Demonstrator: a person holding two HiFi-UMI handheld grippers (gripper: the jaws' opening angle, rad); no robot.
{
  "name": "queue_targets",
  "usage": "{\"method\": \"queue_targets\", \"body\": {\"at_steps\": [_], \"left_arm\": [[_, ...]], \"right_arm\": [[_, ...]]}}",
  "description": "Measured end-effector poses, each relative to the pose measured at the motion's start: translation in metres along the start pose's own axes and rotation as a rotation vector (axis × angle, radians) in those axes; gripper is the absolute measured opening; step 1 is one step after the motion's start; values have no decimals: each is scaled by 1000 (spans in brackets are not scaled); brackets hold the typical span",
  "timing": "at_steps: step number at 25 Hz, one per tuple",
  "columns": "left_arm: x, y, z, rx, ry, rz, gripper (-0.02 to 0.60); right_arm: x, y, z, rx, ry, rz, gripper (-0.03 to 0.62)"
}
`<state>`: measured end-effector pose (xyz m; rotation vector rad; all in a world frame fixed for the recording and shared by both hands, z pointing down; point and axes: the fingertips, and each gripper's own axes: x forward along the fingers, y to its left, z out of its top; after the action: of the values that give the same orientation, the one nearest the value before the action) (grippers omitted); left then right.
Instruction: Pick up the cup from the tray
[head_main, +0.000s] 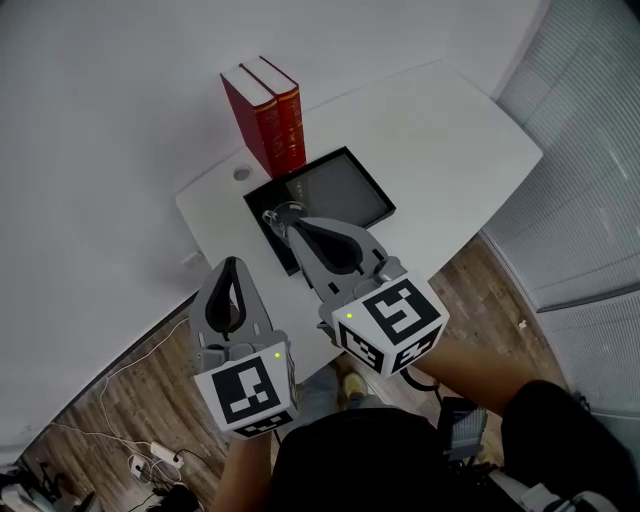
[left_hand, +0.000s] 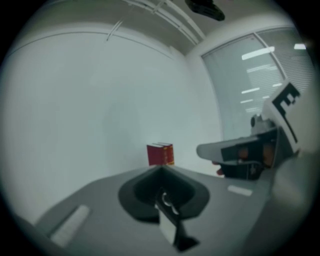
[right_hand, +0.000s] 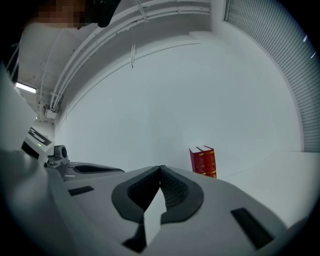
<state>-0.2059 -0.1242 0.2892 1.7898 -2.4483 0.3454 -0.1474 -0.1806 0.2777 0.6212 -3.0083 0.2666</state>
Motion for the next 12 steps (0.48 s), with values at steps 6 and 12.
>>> {"method": "queue_targets", "body": {"at_steps": [6, 12], "left_arm": [[23, 7, -20, -14, 10, -63, 2], [50, 11, -41, -14, 29, -135, 2]], "right_arm": [[19, -11, -15, 0, 45, -42, 14], [35, -25, -14, -17, 58, -90, 14]]}}
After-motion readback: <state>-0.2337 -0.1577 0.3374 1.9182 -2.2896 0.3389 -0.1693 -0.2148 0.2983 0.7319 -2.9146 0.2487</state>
